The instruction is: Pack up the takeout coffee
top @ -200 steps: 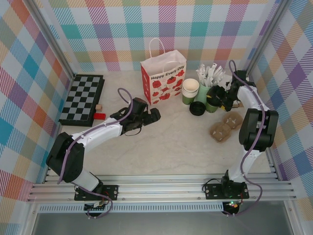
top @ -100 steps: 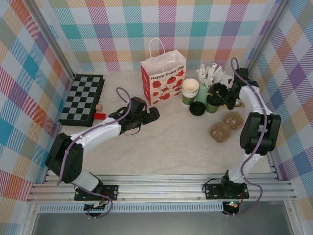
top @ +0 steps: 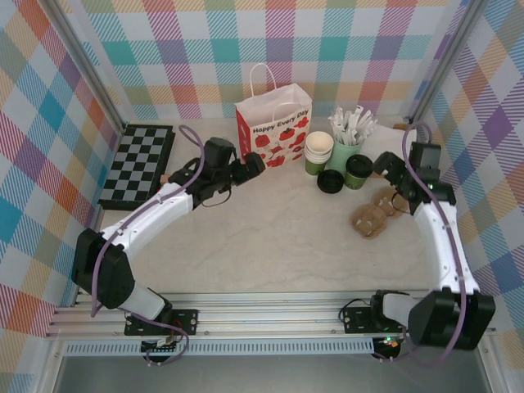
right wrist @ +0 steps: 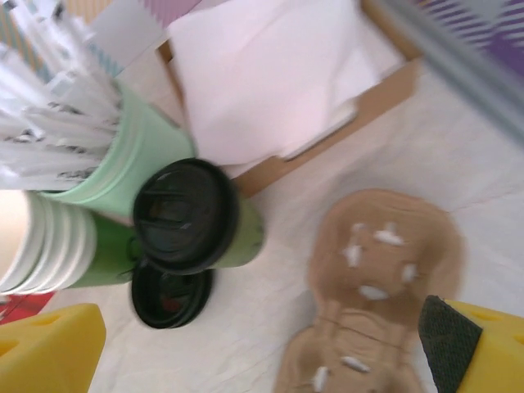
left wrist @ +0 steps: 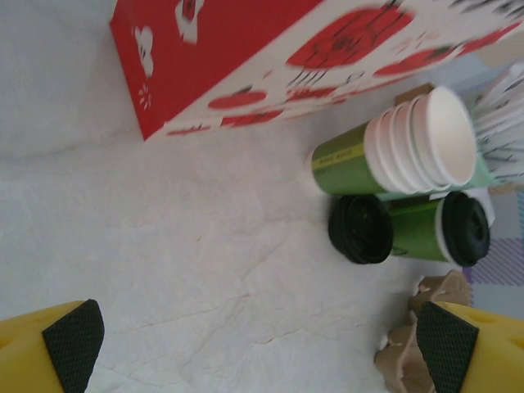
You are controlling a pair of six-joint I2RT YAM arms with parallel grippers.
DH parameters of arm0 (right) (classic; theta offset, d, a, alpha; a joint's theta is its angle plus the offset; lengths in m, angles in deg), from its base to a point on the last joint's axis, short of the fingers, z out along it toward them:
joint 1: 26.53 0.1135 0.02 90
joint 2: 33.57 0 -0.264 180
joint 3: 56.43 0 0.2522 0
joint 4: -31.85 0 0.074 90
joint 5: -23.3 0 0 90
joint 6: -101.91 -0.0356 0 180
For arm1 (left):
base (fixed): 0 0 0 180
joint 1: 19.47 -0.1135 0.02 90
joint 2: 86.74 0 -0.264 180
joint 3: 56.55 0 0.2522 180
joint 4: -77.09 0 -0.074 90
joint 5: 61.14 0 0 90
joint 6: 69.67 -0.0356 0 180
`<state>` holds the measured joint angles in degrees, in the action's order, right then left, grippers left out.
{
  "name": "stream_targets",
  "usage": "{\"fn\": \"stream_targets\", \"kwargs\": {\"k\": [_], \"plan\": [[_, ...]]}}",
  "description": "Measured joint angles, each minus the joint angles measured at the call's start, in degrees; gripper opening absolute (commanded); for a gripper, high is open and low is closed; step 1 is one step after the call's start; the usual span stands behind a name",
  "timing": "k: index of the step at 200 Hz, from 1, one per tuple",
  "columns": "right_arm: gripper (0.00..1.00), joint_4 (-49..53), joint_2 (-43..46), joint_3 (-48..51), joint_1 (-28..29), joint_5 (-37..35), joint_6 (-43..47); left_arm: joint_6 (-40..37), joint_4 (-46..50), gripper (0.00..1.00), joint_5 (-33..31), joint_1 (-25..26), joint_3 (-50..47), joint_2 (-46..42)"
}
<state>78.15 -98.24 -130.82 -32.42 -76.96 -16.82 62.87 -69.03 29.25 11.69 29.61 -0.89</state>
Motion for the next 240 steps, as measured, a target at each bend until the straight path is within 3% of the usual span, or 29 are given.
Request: {"fn": "stream_targets", "kwargs": {"k": [33,60,103,128,152,172,220,240], "plan": [[1.00,-1.53,10.97,8.66,-0.02,-9.97,-0.90,-0.22,10.03,1.00,-4.90,-1.60,11.61,1.53],[1.00,-2.12,16.04,13.38,-0.02,-14.58,-1.29,-1.31,16.46,1.00,-7.61,-3.41,25.20,8.11],[1.00,-1.05,17.00,14.43,-0.02,-14.73,-1.77,-1.03,25.90,1.00,-12.59,-3.61,42.29,21.16],[1.00,-0.11,17.00,14.38,-0.02,-14.60,0.48,2.82,35.32,1.00,-17.09,-3.61,58.23,31.91],[1.00,0.96,17.00,14.10,-0.02,-13.68,2.69,4.39,41.55,1.00,-17.64,-3.61,70.95,40.41],[1.00,2.05,16.98,13.73,-0.02,-12.37,3.50,4.37,43.50,0.97,-17.18,-3.61,73.50,43.04],[1.00,3.34,15.58,12.31,-0.02,-9.38,4.15,0.15,43.56,0.76,-15.30,-3.61,73.88,44.61],[1.00,3.69,15.08,12.00,-0.02,-8.70,4.15,-1.68,42.80,0.74,-14.38,-3.61,74.10,44.61]]}}
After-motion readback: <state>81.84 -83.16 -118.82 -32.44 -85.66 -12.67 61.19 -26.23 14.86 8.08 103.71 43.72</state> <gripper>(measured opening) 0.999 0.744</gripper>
